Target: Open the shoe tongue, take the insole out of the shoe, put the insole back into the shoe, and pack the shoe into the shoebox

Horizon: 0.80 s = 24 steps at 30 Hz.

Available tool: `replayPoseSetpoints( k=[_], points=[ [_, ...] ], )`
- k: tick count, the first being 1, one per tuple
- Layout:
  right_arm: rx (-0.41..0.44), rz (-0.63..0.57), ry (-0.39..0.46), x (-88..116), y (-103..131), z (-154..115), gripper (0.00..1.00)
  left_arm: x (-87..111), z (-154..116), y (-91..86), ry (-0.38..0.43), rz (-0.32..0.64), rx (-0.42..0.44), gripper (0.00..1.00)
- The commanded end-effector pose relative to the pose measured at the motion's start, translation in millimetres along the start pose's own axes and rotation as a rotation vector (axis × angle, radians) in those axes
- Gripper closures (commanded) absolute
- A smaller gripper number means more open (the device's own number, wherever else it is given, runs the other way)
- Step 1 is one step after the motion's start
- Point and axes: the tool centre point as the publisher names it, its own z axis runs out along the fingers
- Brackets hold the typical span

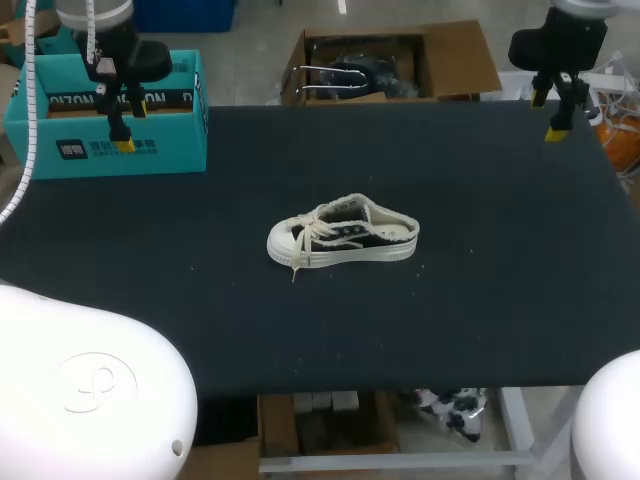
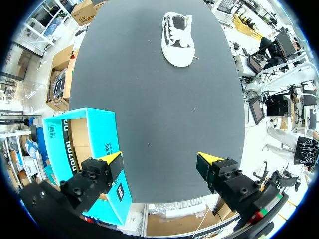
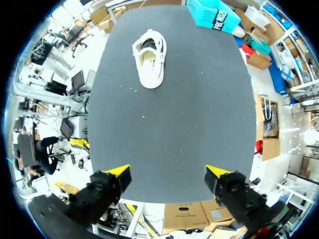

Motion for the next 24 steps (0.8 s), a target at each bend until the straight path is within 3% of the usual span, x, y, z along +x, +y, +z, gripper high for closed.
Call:
replayPoseSetpoints(
  k=[1, 22, 24],
  points=[
    [0.001, 0.000, 0.001, 0.2, -0.2, -0.4, 0.00, 0.1, -0.7, 0.0, 0.002, 0.000, -0.002, 0.00],
    [0.001, 0.000, 0.001, 0.2, -0.2, -0.4, 0.00, -3.7, -1.9, -3.7, -0.025, -0.010, 0.027, 0.00],
    [-0.056, 0.006, -0.006, 4.5, 5.6, 4.6, 0.00, -6.0, -0.6, -8.5, -0.022, -0.014, 0.057, 0.00]
  ],
)
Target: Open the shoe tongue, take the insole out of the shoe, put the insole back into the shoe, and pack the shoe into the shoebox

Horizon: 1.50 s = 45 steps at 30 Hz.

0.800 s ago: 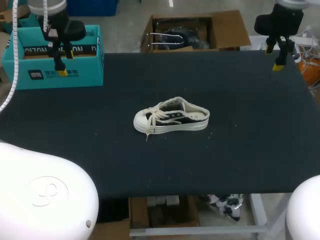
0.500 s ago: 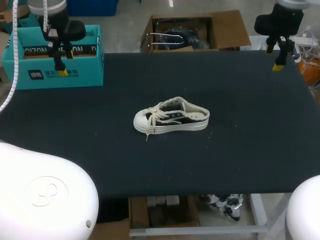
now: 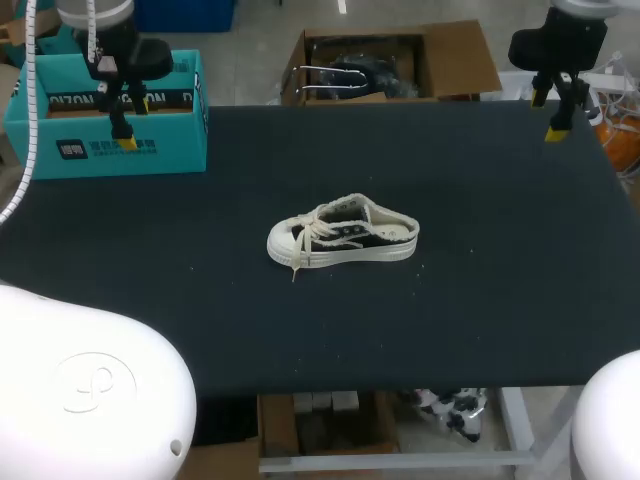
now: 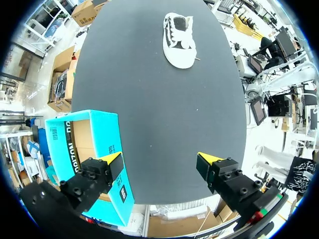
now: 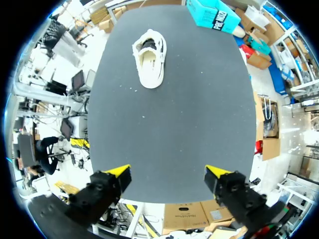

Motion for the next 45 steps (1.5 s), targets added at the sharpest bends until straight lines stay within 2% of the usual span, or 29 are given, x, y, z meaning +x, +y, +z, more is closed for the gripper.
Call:
replayPoseSetpoints(
  k=[1, 4, 5, 7, 11, 12, 15, 18, 20, 21, 23, 36, 40, 45],
  points=[
    [-0.072, 0.023, -0.003, 7, 8, 9, 0.00, -0.8, 4, -5.3, 0.001, -0.033, 0.035, 0.00],
    [-0.124, 0.048, 0.007, 15, 18, 26, 0.00, 2.4, 9, -17.5, 0.015, -0.129, 0.038, 0.00],
    [-0.172, 0.052, 0.007, 19, 24, 33, 0.00, 3.8, 11, -21.4, 0.026, -0.167, 0.035, 0.00],
    [-0.201, 0.065, 0.006, 26, 32, 44, 0.00, 4.9, 14, -30.5, 0.075, -0.281, 0.035, 0.00],
    [-0.297, 0.090, 0.001, 35, 46, 62, 0.00, 12.9, 20, -45.1, 0.124, -0.462, 0.038, 0.00],
    [-0.312, 0.099, 0.007, 37, 51, 66, 0.00, 14.5, 21, -48.0, 0.158, -0.496, 0.064, 0.00],
    [-0.360, 0.096, 0.007, 41, 67, 80, 0.00, 21.5, 29, -58.9, 0.189, -0.578, 0.081, 0.00],
    [-0.417, 0.091, 0.008, 42, 82, 91, 0.00, 27.3, 35, -70.6, 0.174, -0.647, 0.084, 0.00],
    [-0.479, 0.085, 0.025, 44, 92, 97, 0.00, 27.4, 38, -76.7, 0.123, -0.769, 0.083, 0.00],
    [-0.501, 0.083, 0.041, 43, 97, 99, 0.00, 28.5, 37, -82.1, 0.112, -0.752, 0.099, 0.00],
    [-0.509, 0.086, 0.058, 40, 104, 101, 0.00, 28.5, 37, -82.1, 0.112, -0.752, 0.099, 0.00],
    [-0.509, 0.086, 0.058, 40, 104, 101, 0.00, 28.5, 37, -82.1, 0.112, -0.752, 0.099, 0.00],
    [-0.518, 0.110, 0.031, 45, 114, 111, 0.00, 41.5, 35, -110.1, 0.080, -0.884, 0.014, 0.00],
    [-0.594, 0.128, 0.012, 51, 132, 136, 0.00, 45.2, 42, -145.3, 0.106, -1.148, -0.084, 0.00]
  ],
)
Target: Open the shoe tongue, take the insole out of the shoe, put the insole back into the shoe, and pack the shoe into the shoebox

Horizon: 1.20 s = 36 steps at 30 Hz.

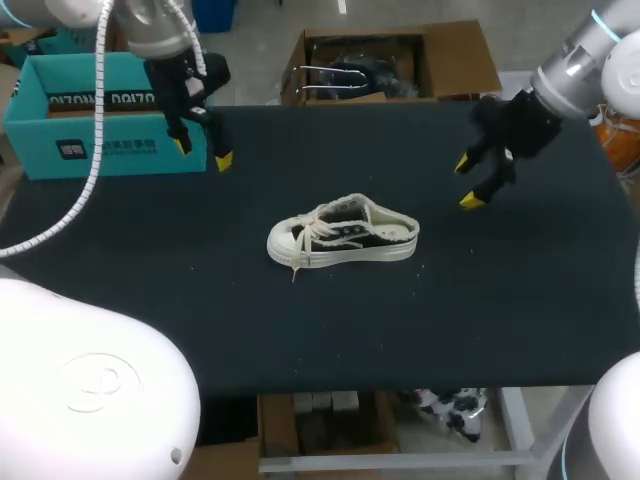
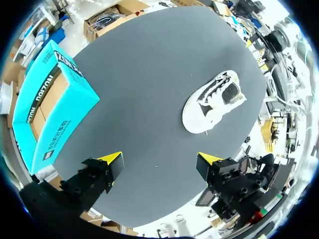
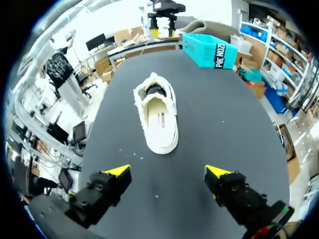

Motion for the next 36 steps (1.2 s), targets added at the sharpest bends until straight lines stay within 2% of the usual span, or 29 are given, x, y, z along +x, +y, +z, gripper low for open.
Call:
replayPoseSetpoints(
  k=[1, 6, 7, 10, 11, 16, 19, 29, 36],
  points=[
    [-0.066, 0.004, -0.046, 7, -9, 31, 0.00, 28.8, 10, -20.3, -0.086, -0.255, -0.105, 0.00],
    [-0.107, 0.014, -0.063, 10, -7, 55, 0.00, 52.2, 19, -31.4, -0.097, -0.387, -0.146, 0.00],
    [-0.127, 0.005, -0.067, 11, -6, 59, 0.00, 56.9, 20, -32.4, -0.117, -0.428, -0.131, 0.00],
    [-0.143, -0.001, -0.067, 13, -2, 72, 0.00, 69.9, 27, -35.2, -0.104, -0.454, -0.140, 0.00],
    [-0.148, -0.001, -0.065, 12, -2, 75, 0.00, 73.9, 30, -36.7, -0.124, -0.480, -0.137, 0.00],
    [-0.166, 0.001, -0.055, 13, 6, 96, 0.00, 92.9, 43, -46.4, -0.092, -0.443, -0.151, 0.00],
    [-0.176, 0.006, -0.053, 12, 9, 104, 0.00, 103.4, 49, -52.2, -0.085, -0.453, -0.158, 0.00],
    [-0.242, 0.028, -0.068, 15, 10, 126, 0.00, 136.3, 56, -56.4, -0.074, -0.451, -0.108, 0.00],
    [-0.289, 0.033, -0.076, 18, 13, 139, 0.00, 148.0, 60, -61.4, -0.077, -0.449, -0.095, 0.00]
  ],
)
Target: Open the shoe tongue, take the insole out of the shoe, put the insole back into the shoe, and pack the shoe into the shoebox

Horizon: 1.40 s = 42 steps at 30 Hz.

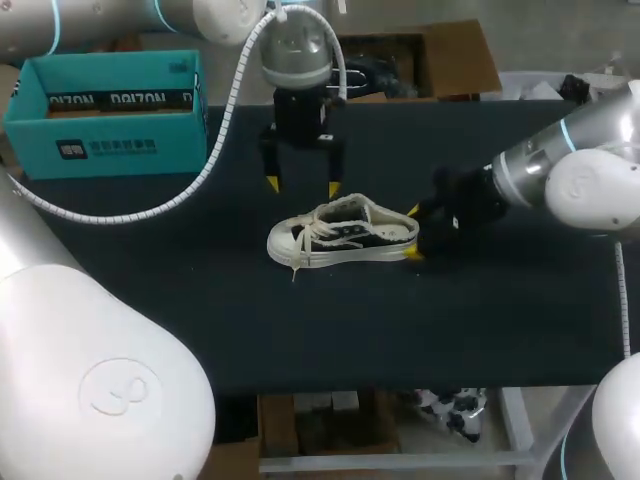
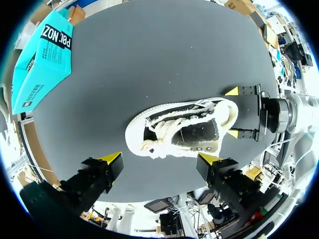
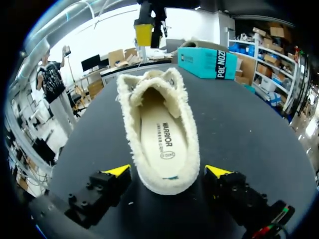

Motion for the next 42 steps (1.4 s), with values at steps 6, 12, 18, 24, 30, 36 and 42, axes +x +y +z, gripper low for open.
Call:
replayPoseSetpoints(
  k=[6, 12, 18, 24, 30, 36, 42],
  points=[
    [-0.064, 0.016, -0.020, 7, -2, 13, 0.00, 10.2, 6, 2.9, -0.005, -0.004, 0.015, 0.00],
    [-0.107, 0.024, -0.018, 7, 1, 20, 0.00, 15.8, 12, 2.4, -0.009, -0.013, 0.016, 0.00],
    [-0.128, 0.037, -0.010, 5, 4, 25, 0.00, 18.2, 15, 1.2, -0.017, -0.025, 0.023, 0.00],
    [-0.141, 0.058, -0.020, 0, 2, 27, 0.00, 20.6, 21, 1.1, -0.008, -0.016, 0.018, 0.00],
    [-0.156, 0.045, -0.016, -4, 3, 28, 0.00, 21.5, 23, -0.4, -0.005, -0.018, 0.012, 0.00],
    [-0.179, 0.029, -0.015, -4, 2, 32, 1.00, 28.4, 22, -0.3, -0.013, -0.027, 0.018, 0.00],
    [-0.189, 0.030, -0.012, -5, -1, 34, 1.00, 45.5, 17, 1.5, -0.053, -0.012, 0.044, 0.00]
  ],
)
